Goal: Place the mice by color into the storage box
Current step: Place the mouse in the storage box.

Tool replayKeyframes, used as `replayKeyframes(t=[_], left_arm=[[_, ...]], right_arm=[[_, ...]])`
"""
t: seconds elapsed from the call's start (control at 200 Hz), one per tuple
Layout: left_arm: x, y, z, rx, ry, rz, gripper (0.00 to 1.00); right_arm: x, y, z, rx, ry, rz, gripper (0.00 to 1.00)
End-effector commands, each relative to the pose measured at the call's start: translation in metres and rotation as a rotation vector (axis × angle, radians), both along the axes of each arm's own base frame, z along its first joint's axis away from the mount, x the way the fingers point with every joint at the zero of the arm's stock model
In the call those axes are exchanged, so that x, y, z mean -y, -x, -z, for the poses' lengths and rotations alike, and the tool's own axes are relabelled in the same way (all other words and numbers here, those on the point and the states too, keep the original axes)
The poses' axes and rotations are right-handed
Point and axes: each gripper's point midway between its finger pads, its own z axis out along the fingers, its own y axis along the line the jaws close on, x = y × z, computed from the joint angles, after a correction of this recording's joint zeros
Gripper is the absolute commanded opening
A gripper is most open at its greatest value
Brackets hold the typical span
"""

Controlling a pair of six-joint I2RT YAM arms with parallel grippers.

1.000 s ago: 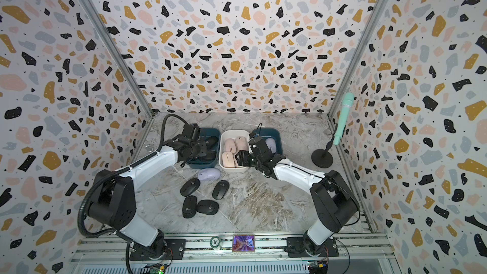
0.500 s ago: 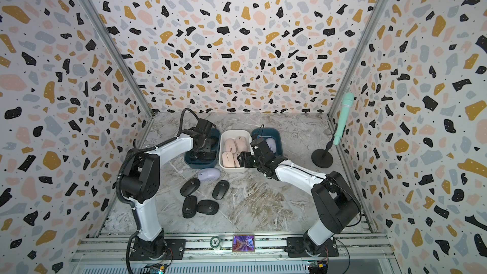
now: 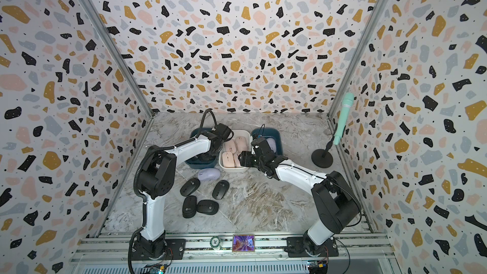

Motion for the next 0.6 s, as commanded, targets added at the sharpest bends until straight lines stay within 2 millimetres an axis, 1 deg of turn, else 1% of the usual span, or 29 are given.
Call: replayKeyframes(t=[0.0, 0.06, 0.225, 0.355, 0.496, 0.596], left_arm=[[-0.007, 0.002, -0.015, 0.030, -0.005, -0.018, 0.51], [-0.004, 0.002, -0.022, 0.047, 0.034, -0.016, 0.53], [0.008, 0.004, -0.046, 0.101, 0.158, -0.001, 0.54], [0.017, 0.009, -0.063, 0.145, 0.260, 0.023, 0.54], [0.017, 0.019, -0.073, 0.171, 0.318, 0.018, 0.54], [0.013, 0.027, -0.087, 0.215, 0.371, 0.005, 0.54]], right_arm=[[0.004, 0.002, -0.015, 0.026, -0.022, 0.005, 0.67], [0.005, 0.002, -0.015, 0.025, -0.021, 0.006, 0.67], [0.006, 0.004, -0.014, 0.024, -0.020, 0.008, 0.67], [0.007, 0.005, -0.015, 0.024, -0.024, 0.007, 0.67], [0.002, 0.010, -0.019, 0.037, -0.024, -0.019, 0.67], [-0.006, 0.020, -0.019, 0.059, 0.019, -0.058, 0.67]])
